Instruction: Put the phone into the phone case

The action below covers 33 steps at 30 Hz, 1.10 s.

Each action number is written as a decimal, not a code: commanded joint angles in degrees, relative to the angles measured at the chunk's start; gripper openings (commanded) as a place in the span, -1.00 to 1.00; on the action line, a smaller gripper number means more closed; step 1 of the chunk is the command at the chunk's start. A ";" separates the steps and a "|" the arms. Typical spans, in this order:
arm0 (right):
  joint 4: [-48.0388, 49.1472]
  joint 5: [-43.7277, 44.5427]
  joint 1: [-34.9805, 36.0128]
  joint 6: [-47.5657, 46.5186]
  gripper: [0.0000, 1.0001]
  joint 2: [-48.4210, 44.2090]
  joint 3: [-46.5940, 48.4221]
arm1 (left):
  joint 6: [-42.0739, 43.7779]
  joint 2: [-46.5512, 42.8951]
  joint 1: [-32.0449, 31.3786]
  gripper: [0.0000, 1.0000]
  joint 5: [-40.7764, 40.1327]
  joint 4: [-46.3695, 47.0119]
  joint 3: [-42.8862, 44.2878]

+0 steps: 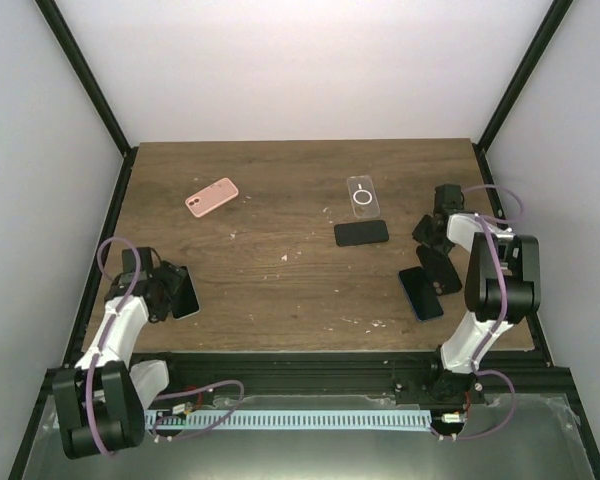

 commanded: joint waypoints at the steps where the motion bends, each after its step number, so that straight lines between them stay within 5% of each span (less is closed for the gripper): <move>1: -0.57 -0.18 -0.53 5.15 -0.23 3.36 2.60 | 1.45 -5.81 -0.01 0.88 1.67 -3.84 1.92; 9: -0.63 0.77 -0.46 6.54 -0.49 5.69 2.84 | 6.89 -16.20 -0.22 1.00 1.46 -8.91 7.12; 18: -0.52 -0.48 -0.46 5.92 -0.97 3.79 1.84 | 18.77 -18.97 -1.62 0.94 17.11 -7.83 12.08; 27: -1.48 -6.62 1.65 -1.12 -0.99 -2.19 1.58 | 21.69 -17.63 -5.28 0.93 19.03 -7.83 13.23; 33: -1.71 -11.18 11.70 -9.30 -0.99 -9.32 -0.13 | 21.68 -17.16 -5.67 0.93 19.30 -7.48 13.07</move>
